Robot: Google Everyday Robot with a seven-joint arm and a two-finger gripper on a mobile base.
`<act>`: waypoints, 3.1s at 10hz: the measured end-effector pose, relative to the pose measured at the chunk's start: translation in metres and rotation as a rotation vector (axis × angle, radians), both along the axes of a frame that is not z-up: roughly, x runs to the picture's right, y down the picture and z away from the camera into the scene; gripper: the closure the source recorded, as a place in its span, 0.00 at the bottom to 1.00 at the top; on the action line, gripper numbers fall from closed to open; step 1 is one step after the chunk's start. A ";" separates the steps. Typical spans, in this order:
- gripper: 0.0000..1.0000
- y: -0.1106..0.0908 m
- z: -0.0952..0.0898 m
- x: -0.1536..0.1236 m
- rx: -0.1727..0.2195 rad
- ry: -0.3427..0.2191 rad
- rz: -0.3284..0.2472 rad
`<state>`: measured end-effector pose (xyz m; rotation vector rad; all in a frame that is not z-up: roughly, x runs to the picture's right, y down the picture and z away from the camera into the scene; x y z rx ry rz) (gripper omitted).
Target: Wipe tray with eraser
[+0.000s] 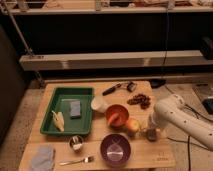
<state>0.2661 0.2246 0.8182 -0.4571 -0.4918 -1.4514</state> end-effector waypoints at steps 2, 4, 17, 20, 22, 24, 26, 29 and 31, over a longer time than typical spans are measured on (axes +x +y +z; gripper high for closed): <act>0.37 0.004 0.006 -0.004 -0.020 -0.003 -0.007; 0.56 0.006 0.010 -0.005 -0.039 -0.004 -0.005; 1.00 -0.122 -0.094 0.035 0.083 0.030 0.108; 1.00 -0.178 -0.126 -0.004 0.152 -0.104 0.082; 1.00 -0.196 -0.138 -0.051 0.178 -0.188 0.049; 1.00 -0.207 -0.149 -0.106 0.196 -0.279 0.006; 1.00 -0.211 -0.157 -0.154 0.202 -0.363 -0.033; 1.00 -0.205 -0.168 -0.219 0.188 -0.497 -0.106; 1.00 -0.205 -0.168 -0.216 0.188 -0.494 -0.104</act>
